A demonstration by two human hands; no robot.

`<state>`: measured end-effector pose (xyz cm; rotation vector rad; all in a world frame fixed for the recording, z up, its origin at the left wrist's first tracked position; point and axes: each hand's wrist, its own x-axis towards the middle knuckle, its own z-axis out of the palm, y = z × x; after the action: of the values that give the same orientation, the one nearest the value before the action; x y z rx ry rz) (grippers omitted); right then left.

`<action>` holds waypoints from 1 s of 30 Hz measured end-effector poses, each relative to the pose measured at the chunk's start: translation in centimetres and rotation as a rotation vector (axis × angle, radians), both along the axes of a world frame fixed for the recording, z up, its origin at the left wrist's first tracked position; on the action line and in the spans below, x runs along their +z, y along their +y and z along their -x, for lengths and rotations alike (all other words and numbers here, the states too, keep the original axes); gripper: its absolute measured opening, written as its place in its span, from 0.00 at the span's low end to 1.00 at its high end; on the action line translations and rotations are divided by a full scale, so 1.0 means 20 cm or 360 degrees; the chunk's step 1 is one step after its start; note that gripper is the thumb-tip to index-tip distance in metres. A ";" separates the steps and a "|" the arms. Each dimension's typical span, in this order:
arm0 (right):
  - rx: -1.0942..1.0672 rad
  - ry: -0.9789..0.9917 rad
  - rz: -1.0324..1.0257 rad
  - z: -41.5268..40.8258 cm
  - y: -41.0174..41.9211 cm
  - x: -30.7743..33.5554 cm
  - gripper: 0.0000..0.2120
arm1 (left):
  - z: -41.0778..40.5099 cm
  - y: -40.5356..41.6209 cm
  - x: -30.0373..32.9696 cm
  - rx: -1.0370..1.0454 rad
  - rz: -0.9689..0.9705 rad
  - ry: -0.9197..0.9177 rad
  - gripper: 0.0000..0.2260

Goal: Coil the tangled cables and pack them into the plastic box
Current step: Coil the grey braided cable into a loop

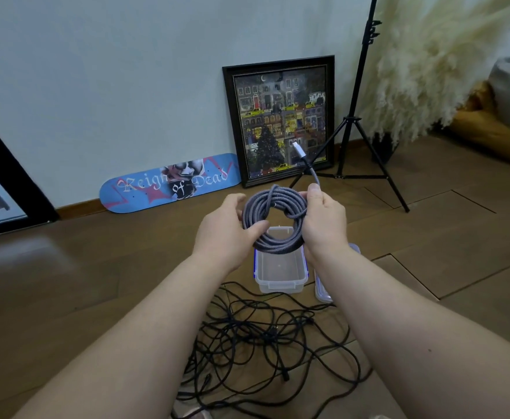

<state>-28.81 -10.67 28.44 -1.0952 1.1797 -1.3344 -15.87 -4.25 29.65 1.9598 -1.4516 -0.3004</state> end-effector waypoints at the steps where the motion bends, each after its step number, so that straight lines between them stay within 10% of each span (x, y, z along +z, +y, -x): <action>1: 0.0019 0.0017 -0.0013 0.00 0.00 0.00 0.19 | -0.01 0.00 0.00 -0.0035 -0.0013 0.0148 0.26; 9: 0.0342 0.0331 0.0243 -0.04 0.04 0.02 0.20 | 0.00 0.03 0.04 0.0017 -0.0222 0.1567 0.28; 23: 0.0257 0.0087 0.0060 -0.08 0.09 0.10 0.21 | 0.06 0.01 0.03 0.0095 0.0335 0.1637 0.21; 30: 0.0419 -0.0214 -0.0162 -0.05 0.09 0.14 0.21 | 0.04 0.04 0.02 -0.0413 0.0379 0.1153 0.14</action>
<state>-27.88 -8.79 31.15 -1.0316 0.9580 -1.1141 -16.58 -3.43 30.12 1.2670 -1.1745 -0.8156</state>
